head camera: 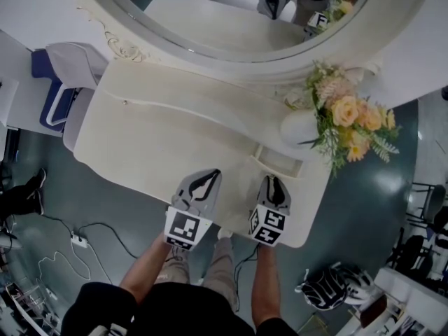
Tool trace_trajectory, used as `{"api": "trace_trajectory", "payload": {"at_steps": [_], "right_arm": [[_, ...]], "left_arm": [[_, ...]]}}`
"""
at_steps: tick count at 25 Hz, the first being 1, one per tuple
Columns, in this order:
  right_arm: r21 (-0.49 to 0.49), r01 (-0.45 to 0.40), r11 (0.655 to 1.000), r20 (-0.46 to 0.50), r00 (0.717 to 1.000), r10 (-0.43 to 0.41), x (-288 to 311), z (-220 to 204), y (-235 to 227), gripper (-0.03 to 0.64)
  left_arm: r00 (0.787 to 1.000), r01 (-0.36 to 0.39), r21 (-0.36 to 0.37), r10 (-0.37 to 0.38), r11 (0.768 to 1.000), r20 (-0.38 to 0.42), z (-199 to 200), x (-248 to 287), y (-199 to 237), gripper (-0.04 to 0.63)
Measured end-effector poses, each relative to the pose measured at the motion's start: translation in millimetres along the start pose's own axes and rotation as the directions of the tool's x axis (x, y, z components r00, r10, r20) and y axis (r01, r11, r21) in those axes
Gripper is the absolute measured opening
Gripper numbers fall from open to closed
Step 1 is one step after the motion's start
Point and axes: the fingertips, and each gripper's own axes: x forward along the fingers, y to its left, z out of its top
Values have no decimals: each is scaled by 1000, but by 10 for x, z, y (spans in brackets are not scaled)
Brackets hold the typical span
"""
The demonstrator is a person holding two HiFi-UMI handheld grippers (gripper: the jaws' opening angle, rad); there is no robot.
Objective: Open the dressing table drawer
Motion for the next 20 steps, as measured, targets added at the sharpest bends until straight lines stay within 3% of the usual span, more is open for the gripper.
{"api": "trace_trajectory", "payload": {"at_steps": [20], "right_arm": [[3,-12,1000,8,1000,11,-223,-95,-13,87]], "left_arm": [[1000,2,8,-2,1000,4,21,-138,-141,5]]}}
